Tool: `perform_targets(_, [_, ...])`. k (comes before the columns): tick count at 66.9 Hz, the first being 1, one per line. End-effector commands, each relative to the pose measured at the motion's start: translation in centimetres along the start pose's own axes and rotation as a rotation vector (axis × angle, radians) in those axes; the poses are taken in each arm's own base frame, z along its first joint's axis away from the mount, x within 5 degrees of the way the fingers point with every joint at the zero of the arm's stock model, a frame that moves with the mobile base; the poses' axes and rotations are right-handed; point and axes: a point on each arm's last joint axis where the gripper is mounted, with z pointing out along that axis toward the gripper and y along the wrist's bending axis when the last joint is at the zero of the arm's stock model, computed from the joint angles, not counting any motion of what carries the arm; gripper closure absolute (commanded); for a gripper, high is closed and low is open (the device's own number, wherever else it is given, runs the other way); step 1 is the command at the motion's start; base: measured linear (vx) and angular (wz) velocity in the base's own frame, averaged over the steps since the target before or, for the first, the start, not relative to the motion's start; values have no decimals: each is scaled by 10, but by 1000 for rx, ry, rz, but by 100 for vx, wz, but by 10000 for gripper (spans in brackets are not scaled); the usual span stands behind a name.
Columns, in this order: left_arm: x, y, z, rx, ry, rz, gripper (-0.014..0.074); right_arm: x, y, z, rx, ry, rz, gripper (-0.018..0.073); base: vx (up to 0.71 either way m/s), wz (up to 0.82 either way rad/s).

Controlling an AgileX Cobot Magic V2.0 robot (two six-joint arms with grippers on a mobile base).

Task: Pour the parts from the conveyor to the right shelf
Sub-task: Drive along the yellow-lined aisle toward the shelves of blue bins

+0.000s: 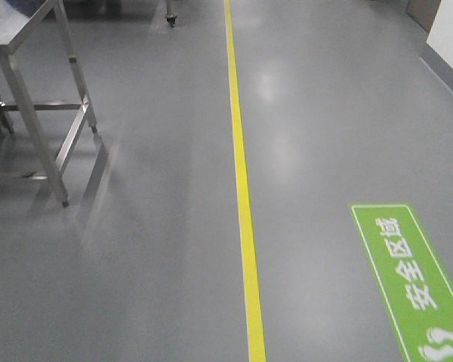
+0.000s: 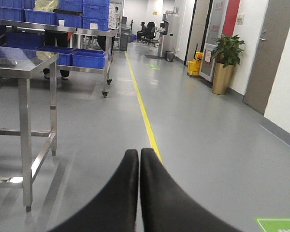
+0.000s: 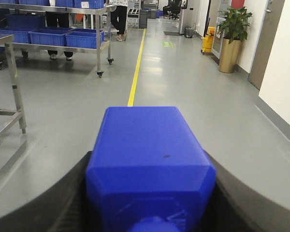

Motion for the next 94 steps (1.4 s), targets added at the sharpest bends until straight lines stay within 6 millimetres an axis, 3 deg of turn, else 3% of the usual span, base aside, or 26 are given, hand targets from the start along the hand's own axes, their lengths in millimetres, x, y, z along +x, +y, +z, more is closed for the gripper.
perform_targets(1, [0, 0, 0, 17, -59, -13, 603, -15, -2, -2, 12, -95, -10, 564, 71, -1])
perform_targets(94, [0, 0, 0, 17, -59, -13, 603, -15, -2, -2, 12, -96, -10, 564, 73, -4])
